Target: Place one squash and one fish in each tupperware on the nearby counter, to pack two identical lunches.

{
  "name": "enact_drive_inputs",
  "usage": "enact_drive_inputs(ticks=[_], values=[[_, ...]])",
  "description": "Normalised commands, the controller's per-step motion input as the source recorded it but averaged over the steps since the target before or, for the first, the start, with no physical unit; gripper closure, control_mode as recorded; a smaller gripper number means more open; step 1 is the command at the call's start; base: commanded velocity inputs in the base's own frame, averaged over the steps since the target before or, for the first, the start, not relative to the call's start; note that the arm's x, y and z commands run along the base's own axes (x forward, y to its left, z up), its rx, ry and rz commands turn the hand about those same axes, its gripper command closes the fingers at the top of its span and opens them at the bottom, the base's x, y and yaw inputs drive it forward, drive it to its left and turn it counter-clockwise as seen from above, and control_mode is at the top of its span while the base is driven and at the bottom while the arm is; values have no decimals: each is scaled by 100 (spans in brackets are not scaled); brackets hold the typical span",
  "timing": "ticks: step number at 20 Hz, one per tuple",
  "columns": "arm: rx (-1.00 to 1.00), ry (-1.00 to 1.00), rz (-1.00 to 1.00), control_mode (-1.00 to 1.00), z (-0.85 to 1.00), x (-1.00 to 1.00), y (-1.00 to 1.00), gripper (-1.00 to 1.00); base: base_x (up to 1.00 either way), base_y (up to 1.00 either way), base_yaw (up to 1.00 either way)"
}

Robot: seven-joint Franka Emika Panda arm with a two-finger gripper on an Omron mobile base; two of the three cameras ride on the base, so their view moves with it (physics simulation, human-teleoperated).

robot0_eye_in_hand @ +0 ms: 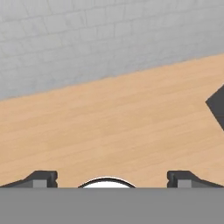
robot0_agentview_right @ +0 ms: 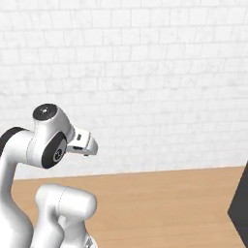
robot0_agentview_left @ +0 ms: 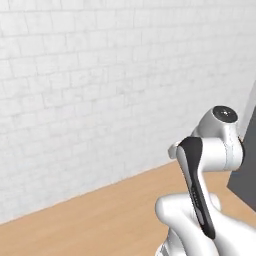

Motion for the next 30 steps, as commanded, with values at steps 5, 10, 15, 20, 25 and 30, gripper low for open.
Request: enact_drive_inputs(ticks=[5, 10, 15, 20, 25, 30], values=[[0, 0, 0, 100, 0, 0, 0, -100, 56, -66, -51], [0, 0, 0, 100, 0, 0, 0, -100, 58, -64, -53], [0, 0, 0, 100, 0, 0, 0, -100, 63, -36, -55], [0, 0, 0, 100, 0, 0, 0, -100, 66, 20, -51], [0, 0, 0, 100, 0, 0, 0, -100, 52, 17, -51], [0, 0, 0, 100, 0, 0, 0, -100, 32, -4, -54]])
